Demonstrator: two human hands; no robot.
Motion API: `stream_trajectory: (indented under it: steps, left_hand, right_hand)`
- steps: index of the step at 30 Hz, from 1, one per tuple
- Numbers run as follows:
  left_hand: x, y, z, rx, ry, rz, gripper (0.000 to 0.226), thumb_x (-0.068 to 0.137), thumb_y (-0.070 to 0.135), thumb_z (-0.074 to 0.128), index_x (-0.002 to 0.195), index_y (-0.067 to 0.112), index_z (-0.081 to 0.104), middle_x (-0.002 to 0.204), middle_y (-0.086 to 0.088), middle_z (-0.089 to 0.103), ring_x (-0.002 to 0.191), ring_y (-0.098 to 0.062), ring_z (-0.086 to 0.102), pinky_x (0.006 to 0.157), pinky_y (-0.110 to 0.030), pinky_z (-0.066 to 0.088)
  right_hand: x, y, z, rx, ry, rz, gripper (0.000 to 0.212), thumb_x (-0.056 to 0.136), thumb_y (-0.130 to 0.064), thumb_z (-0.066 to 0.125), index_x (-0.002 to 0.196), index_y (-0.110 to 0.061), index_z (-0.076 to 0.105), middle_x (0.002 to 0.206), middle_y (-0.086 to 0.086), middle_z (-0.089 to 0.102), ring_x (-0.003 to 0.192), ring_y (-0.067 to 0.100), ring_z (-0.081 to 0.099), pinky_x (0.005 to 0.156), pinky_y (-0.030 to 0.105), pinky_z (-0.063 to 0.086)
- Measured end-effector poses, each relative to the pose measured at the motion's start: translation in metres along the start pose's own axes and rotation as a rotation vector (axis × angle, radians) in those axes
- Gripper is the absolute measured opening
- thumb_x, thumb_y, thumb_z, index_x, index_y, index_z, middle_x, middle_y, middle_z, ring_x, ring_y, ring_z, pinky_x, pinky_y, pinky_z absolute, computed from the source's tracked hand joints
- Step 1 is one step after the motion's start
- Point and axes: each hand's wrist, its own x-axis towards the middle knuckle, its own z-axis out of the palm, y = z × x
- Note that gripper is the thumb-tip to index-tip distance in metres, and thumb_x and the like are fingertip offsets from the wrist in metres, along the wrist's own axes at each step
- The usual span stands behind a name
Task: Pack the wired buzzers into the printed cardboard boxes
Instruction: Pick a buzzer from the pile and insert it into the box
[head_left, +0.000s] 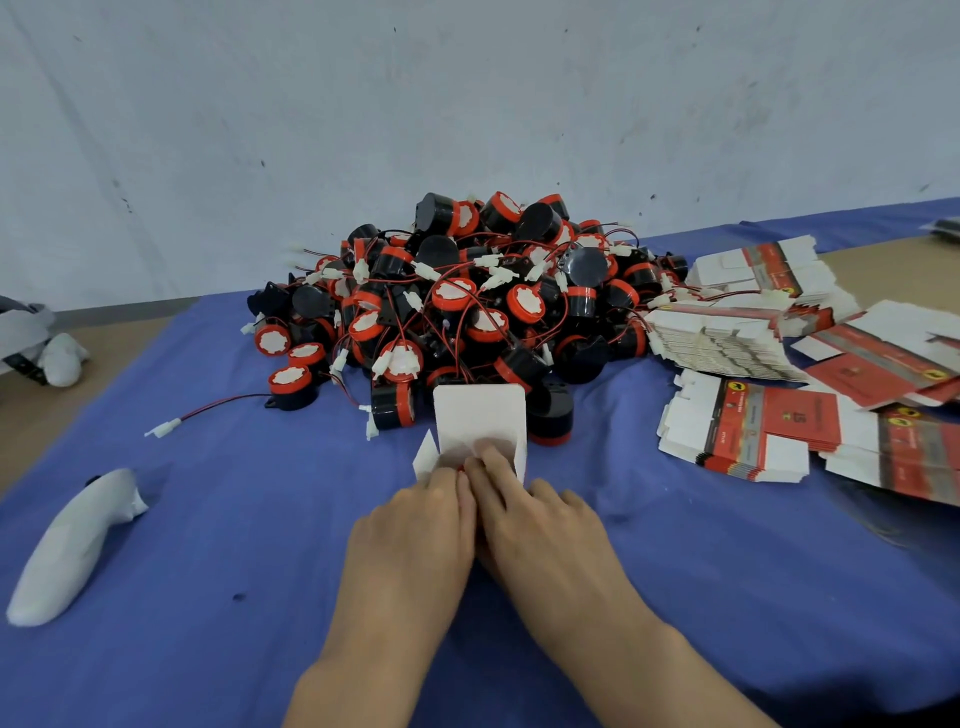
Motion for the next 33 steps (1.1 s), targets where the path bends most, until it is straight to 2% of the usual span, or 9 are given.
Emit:
stream_trajectory:
  steps: [7,10,13,15,17,20,23,27,33]
  left_hand:
    - [-0.009,0.002,-0.005,-0.094,0.059,-0.021,0.032,0.098,0.048,0.014,0.122,0.037,0.032,0.072,0.016,0.053,0.057,-0.007,0.045,0.043,-0.02,0.026]
    - [-0.008,0.001,-0.008,-0.116,0.102,-0.049,0.032,0.098,0.05,0.018,0.121,0.033,0.034,0.074,0.014,0.059,0.059,-0.006,0.052,0.043,-0.018,0.03]
    - [-0.006,0.001,-0.013,-0.204,0.222,0.015,0.027,0.098,0.037,0.041,0.113,0.023,0.058,0.082,0.01,0.065,0.056,-0.01,0.058,0.04,-0.019,0.039]
    - [-0.007,0.001,-0.015,-0.193,0.315,0.111,0.019,0.094,0.021,0.059,0.113,0.019,0.063,0.095,0.002,0.067,0.059,-0.016,0.063,0.034,-0.03,0.046]
    - [-0.005,-0.002,-0.01,-0.171,0.334,0.141,0.035,0.086,0.007,0.071,0.12,0.016,0.066,0.104,-0.001,0.069,0.068,-0.02,0.068,0.036,-0.032,0.048]
    - [0.0,-0.001,-0.012,-0.265,0.323,0.024,0.034,0.096,0.018,0.058,0.129,0.015,0.064,0.106,0.0,0.075,0.084,-0.021,0.072,0.049,-0.024,0.047]
    - [0.004,-0.002,-0.011,-0.275,0.32,-0.005,0.026,0.098,0.026,0.053,0.119,0.017,0.066,0.087,0.004,0.075,0.062,-0.014,0.064,0.046,-0.014,0.029]
    - [0.003,-0.008,-0.009,-0.201,0.314,0.057,0.011,0.093,0.021,0.066,0.1,0.014,0.07,0.091,0.002,0.07,0.065,-0.018,0.065,0.039,-0.033,0.046]
    - [0.006,-0.009,-0.004,-0.131,0.327,0.1,0.006,0.088,0.013,0.075,0.093,0.012,0.071,0.093,-0.001,0.064,0.071,-0.02,0.064,0.037,-0.032,0.048]
  right_hand:
    - [0.0,0.006,0.002,0.045,-0.069,-0.013,0.047,0.065,-0.03,0.09,0.109,-0.026,0.075,0.107,-0.013,0.071,0.052,0.013,0.054,0.048,0.025,0.04]
    - [0.0,0.008,0.002,0.093,-0.121,-0.016,0.044,0.069,-0.037,0.089,0.109,-0.026,0.074,0.108,-0.014,0.071,0.053,0.013,0.055,0.049,0.026,0.041]
    - [0.001,0.012,-0.002,0.16,-0.19,0.001,0.048,0.083,-0.041,0.078,0.127,-0.027,0.066,0.124,-0.014,0.066,0.063,0.015,0.059,0.057,0.027,0.041]
    - [0.002,0.014,0.0,0.226,-0.225,-0.008,0.051,0.1,-0.038,0.056,0.148,-0.027,0.044,0.146,-0.011,0.049,0.082,0.02,0.059,0.071,0.031,0.04]
    - [0.002,0.017,0.002,0.293,-0.261,-0.012,0.053,0.106,-0.036,0.044,0.155,-0.026,0.027,0.156,-0.009,0.033,0.093,0.023,0.054,0.079,0.034,0.039]
    - [0.003,0.021,0.001,0.322,-0.278,-0.015,0.054,0.105,-0.038,0.046,0.154,-0.026,0.027,0.157,-0.01,0.031,0.095,0.024,0.053,0.082,0.036,0.043]
    - [0.003,0.023,0.001,0.317,-0.303,-0.03,0.056,0.104,-0.04,0.048,0.154,-0.028,0.027,0.155,-0.011,0.032,0.096,0.024,0.054,0.084,0.037,0.046]
    - [0.003,0.023,0.002,0.308,-0.312,-0.043,0.055,0.104,-0.042,0.047,0.153,-0.028,0.026,0.154,-0.014,0.031,0.096,0.022,0.053,0.086,0.035,0.047]
    - [0.002,0.024,-0.001,0.309,-0.327,-0.052,0.055,0.104,-0.041,0.045,0.154,-0.028,0.026,0.156,-0.013,0.03,0.097,0.019,0.05,0.083,0.032,0.044]
